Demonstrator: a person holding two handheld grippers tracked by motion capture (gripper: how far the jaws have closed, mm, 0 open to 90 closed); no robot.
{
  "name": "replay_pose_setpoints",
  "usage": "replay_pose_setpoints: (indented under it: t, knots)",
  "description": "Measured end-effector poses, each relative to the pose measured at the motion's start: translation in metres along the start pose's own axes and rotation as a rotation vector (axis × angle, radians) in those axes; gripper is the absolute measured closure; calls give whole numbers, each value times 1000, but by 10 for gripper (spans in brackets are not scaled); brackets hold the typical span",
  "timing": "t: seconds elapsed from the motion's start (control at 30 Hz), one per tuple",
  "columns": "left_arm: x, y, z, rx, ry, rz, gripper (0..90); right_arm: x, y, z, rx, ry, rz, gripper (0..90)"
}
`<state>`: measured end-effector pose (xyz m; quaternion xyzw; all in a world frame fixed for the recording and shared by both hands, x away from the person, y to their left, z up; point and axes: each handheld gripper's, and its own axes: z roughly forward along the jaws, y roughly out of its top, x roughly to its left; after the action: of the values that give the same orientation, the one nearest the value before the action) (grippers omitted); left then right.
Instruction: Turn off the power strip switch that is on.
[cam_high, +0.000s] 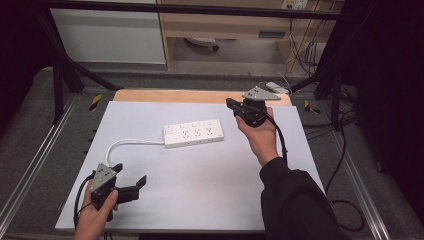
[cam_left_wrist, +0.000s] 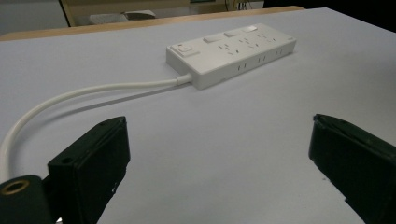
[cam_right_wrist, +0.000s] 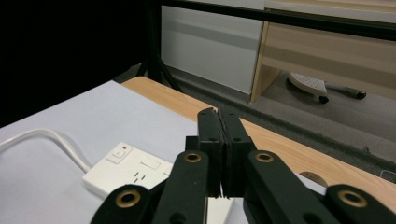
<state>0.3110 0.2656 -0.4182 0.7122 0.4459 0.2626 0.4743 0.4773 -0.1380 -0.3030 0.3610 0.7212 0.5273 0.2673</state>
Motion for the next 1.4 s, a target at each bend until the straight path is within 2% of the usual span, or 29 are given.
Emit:
replay_pose_setpoints:
  t: [0.33, 0.5, 0.83, 1.03, 1.23, 1.4]
  knots:
    - [1, 1, -1, -7, -11, -10, 53, 6, -2, 27, 29, 7, -9, 900]
    - [1, 1, 2, -3, -13, 3, 53, 10, 0, 49, 28, 13, -13, 900]
    - [-1, 3, 3, -3, -13, 19, 53, 12, -5, 66, 48, -5, 0, 900]
    - [-1, 4, 3, -8, -15, 13, 53, 13, -10, 73, 68, -30, 4, 900]
    - [0, 4, 4, -9, -10, 5, 54, 12, -15, 82, 79, -30, 21, 900]
    - [-1, 4, 4, -10, -9, 14, 53, 9, -20, 89, 88, -37, 26, 900]
